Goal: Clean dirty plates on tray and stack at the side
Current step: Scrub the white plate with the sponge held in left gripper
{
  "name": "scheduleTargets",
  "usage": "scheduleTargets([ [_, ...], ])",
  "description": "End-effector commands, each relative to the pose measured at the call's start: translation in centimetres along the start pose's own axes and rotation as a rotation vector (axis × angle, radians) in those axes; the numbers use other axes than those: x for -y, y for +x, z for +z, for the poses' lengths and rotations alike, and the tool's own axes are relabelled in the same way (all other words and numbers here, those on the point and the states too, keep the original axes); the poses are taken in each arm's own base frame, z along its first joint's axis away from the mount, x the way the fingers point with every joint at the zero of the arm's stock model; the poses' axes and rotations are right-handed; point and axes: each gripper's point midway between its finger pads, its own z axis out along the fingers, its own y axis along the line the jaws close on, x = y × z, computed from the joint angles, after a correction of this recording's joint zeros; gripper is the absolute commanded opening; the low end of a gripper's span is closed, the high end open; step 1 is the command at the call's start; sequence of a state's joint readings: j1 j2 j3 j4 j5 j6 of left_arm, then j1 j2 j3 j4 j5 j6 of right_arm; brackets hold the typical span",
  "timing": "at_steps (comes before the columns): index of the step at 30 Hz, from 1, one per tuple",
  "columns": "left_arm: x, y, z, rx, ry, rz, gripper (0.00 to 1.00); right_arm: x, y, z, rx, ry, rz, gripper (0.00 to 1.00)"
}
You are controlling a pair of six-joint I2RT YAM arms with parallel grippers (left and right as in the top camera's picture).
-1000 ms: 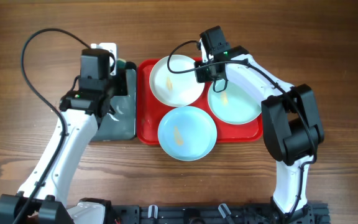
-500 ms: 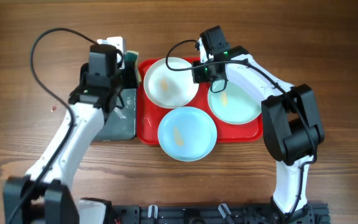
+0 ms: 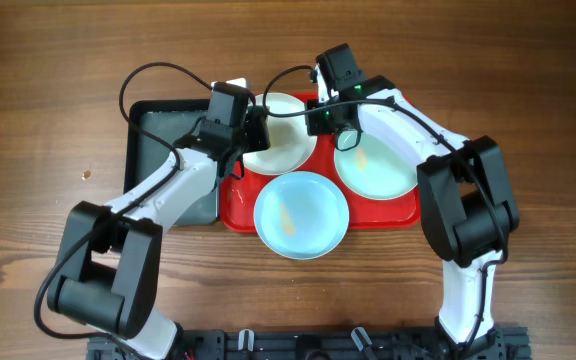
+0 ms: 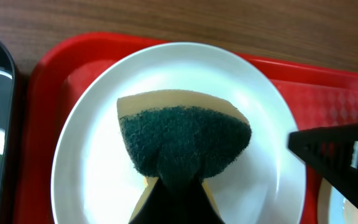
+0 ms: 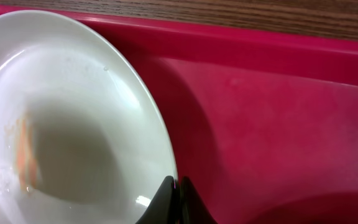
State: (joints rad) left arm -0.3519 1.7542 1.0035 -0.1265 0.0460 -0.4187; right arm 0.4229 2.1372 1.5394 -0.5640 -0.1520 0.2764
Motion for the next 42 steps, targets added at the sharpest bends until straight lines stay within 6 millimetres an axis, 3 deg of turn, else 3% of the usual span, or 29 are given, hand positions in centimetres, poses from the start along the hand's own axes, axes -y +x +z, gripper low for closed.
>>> scheduleTargets([
  [1,-0.5,-1.1,0.2,0.039,-0.041,-0.096,0.04,-0.2,-0.4,-1.1,0.028,0.012,0.002,0.04],
  [14,-2.0,0.7,2.6,-0.075,0.03,-0.169,0.04,-0.3,-0.4,-1.1,0.028,0.012,0.002,0.04],
  [20,-3.0,3.6,4.9,-0.165,0.009,-0.181,0.04,-1.1,-0.2,-1.0,0.026,0.006,-0.066,0.04],
  [23,-1.6,4.3,4.9,-0.209,0.091,-0.186,0.04,-1.9,-0.2,-0.9,0.031,-0.003,-0.082,0.04],
  [29,4.2,3.8,3.3,-0.262,0.425,-0.166,0.04,-1.9,-0.2,-0.9,0.032,0.0,-0.083,0.04],
  [32,5.9,1.8,2.0,-0.225,0.491,-0.142,0.04,-1.9,-0.2,-0.9,0.034,0.001,-0.083,0.04],
  [34,6.9,-1.0,0.0,-0.143,0.5,-0.116,0.04,-1.5,-0.3,-0.9,0.04,0.027,-0.083,0.04],
  [36,5.7,-2.7,-1.1,-0.068,0.401,-0.121,0.04,-1.5,-0.3,-0.9,0.039,0.026,-0.083,0.04],
  [38,3.1,-3.2,-1.6,-0.023,0.235,-0.143,0.04,-1.5,-0.3,-0.9,0.04,0.026,-0.083,0.04],
  [42,-1.0,-2.0,-1.2,-0.033,0.014,-0.134,0.04,-1.5,-0.3,-0.9,0.038,0.026,-0.083,0.04],
])
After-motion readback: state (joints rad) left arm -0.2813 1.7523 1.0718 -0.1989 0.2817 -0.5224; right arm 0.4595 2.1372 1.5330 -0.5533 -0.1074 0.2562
